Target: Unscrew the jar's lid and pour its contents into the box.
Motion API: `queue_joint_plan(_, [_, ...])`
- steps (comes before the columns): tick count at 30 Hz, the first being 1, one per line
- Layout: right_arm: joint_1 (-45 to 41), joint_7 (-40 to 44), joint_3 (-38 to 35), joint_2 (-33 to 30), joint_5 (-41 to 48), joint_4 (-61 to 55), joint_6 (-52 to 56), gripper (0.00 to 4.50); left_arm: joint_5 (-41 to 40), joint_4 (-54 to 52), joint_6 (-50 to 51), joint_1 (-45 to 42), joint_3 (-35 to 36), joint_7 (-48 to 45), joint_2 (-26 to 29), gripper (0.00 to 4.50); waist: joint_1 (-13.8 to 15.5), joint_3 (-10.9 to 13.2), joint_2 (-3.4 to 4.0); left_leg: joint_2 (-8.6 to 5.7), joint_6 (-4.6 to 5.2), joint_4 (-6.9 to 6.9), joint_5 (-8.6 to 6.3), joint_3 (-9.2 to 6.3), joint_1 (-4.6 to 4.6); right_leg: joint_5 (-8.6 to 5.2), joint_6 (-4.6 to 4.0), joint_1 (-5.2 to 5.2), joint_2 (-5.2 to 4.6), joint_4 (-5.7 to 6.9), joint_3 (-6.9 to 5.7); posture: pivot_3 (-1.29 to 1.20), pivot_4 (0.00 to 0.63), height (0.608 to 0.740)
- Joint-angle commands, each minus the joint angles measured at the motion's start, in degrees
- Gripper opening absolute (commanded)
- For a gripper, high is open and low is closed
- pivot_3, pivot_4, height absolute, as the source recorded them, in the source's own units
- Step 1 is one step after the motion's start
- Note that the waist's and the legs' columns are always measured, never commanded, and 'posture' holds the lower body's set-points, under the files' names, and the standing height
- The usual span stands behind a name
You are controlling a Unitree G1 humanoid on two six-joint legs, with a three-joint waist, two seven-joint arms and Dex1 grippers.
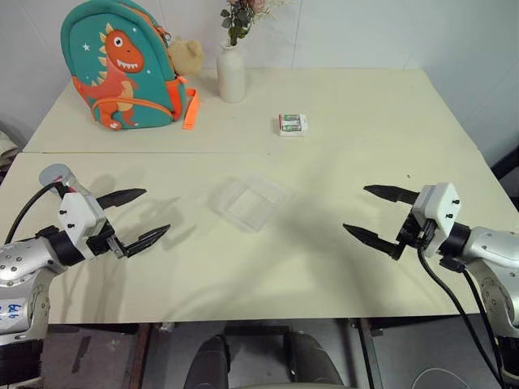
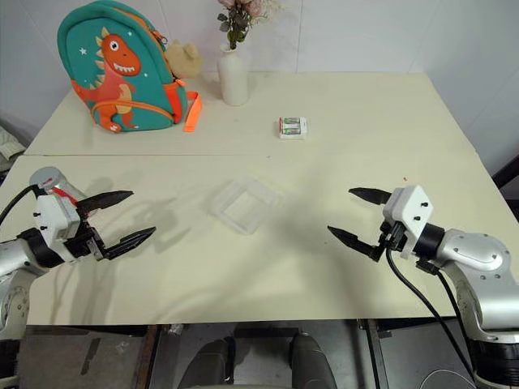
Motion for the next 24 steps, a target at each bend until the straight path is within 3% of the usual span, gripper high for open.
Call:
queue_joint_plan(1, [-3.10,1.68,1.02,0.73,0.40,1.90,-1.99,4.50,-1.19,-3.62,-0.09,2.68,3.53,2.07,-0.74,4.49,-0.03,0.00,0.00,-0.01,0.00,0.00,0.00,0.00,0.00,0.00,0.00,0.00,-0.01,0.01,0.00,0.00,0.150,0.740])
queue_joint_plan(7, [-9.46,4.08,4.70,2.75,-0.18,7.30,-3.99,4.50,0.12,-9.10,1.18,10.12,7.23,10.75,-6.37,4.49,-0.17,0.00,0.01,0.00,0.00,0.00,0.00,0.02,0.03,-0.01,-0.02,0.02,-0.01,-0.01,0.01,0.00,0.150,0.740])
queue_joint_plan(13, [-13.99,5.64,6.99,4.89,0.14,9.82,-4.29,4.50,3.07,-13.65,4.45,13.69,9.62,28.84,-18.31,4.49,0.10,-0.01,-0.02,-0.01,0.00,0.02,0.00,-0.01,0.04,0.02,0.02,0.04,-0.02,0.01,0.00,0.00,0.150,0.740])
queue_joint_plan(19, [-16.90,6.31,9.00,6.52,0.97,8.92,-2.64,4.50,7.20,-14.21,6.95,8.63,9.99,49.36,-30.37,4.49,0.40,-0.02,-0.04,-0.04,0.00,0.21,0.00,-0.10,0.03,0.07,0.09,0.13,0.00,0.03,-0.03,0.00,0.150,0.740])
queue_joint_plan(24, [-18.26,6.12,9.33,7.39,1.00,8.40,-2.19,4.50,10.85,-12.92,7.00,3.27,7.29,55.21,-32.73,4.49,0.31,-0.06,-0.10,-0.08,0.00,0.57,0.00,-0.11,-0.05,0.19,0.17,0.22,0.01,0.00,-0.01,0.00,0.150,0.740])
